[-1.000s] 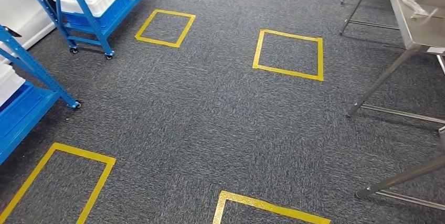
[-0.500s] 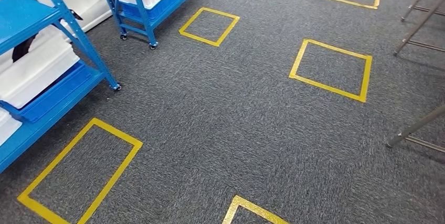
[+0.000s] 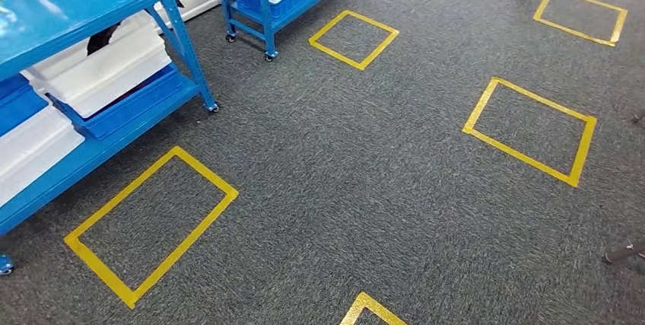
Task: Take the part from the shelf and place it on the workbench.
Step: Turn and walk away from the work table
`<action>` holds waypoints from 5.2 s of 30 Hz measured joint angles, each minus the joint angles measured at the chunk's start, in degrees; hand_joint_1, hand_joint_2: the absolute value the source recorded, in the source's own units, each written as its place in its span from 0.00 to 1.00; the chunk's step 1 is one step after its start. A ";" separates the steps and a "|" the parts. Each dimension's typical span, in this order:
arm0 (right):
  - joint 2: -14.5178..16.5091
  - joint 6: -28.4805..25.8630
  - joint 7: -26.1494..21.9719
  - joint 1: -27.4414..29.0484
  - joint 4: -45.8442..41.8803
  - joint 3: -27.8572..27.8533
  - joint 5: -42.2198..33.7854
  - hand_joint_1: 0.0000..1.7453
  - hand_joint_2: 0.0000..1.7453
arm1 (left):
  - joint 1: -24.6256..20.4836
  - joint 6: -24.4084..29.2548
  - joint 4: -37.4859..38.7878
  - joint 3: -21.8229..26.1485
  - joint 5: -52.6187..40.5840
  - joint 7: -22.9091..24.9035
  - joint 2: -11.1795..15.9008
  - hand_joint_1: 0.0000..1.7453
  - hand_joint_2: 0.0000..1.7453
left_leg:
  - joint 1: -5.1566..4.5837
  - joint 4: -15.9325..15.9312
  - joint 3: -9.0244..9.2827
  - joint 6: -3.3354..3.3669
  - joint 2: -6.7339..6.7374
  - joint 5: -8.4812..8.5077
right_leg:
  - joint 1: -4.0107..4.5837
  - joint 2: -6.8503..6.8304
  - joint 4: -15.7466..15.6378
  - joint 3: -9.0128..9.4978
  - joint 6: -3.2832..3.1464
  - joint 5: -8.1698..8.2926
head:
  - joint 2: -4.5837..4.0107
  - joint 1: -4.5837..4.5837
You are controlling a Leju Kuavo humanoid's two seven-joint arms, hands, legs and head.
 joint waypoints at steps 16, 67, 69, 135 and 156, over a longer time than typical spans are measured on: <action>-0.96 1.62 0.24 0.23 -0.02 2.34 -0.75 0.00 0.00 | 0.45 -4.93 0.00 1.21 -2.27 -1.70 -0.12 0.00 0.00 | 0.20 17.61 -9.77 -3.01 1.20 -6.85 | 0.17 -2.06 -16.18 6.47 -3.30 8.05 | 0.01 -0.05; -1.89 -1.87 -3.78 2.77 0.17 -7.26 -9.12 0.00 0.00 | 0.07 -11.61 0.00 -4.83 -8.52 -1.90 2.07 0.00 0.00 | 0.10 0.36 2.47 -1.21 0.96 -2.77 | -0.58 0.09 -12.94 2.12 -0.74 10.55 | 0.00 0.02; -1.87 -1.86 -3.78 2.67 0.22 -7.52 -9.39 0.00 0.00 | 0.01 -11.72 0.00 -4.88 -8.63 -1.92 2.10 0.00 0.00 | -0.06 0.38 2.65 -1.88 0.85 -3.30 | -0.34 0.22 -13.96 2.60 -1.42 10.01 | 0.00 0.01; -1.82 -1.88 -1.87 2.80 0.71 -9.43 -10.03 0.00 0.00 | 0.00 -13.45 0.06 -7.22 -11.44 -0.90 3.41 0.00 0.00 | -0.32 10.96 2.44 -2.48 -0.33 -4.72 | -0.55 0.06 -12.47 0.56 -2.73 11.10 | 0.01 -0.03; -1.26 -7.13 0.00 2.82 0.71 -13.36 -12.90 0.00 0.00 | 0.14 -13.79 0.12 -7.80 -12.25 -0.33 3.33 0.00 0.00 | -1.32 0.23 3.57 1.28 0.58 -3.06 | -0.09 0.45 -0.52 -1.86 -0.15 0.54 | 0.01 -0.02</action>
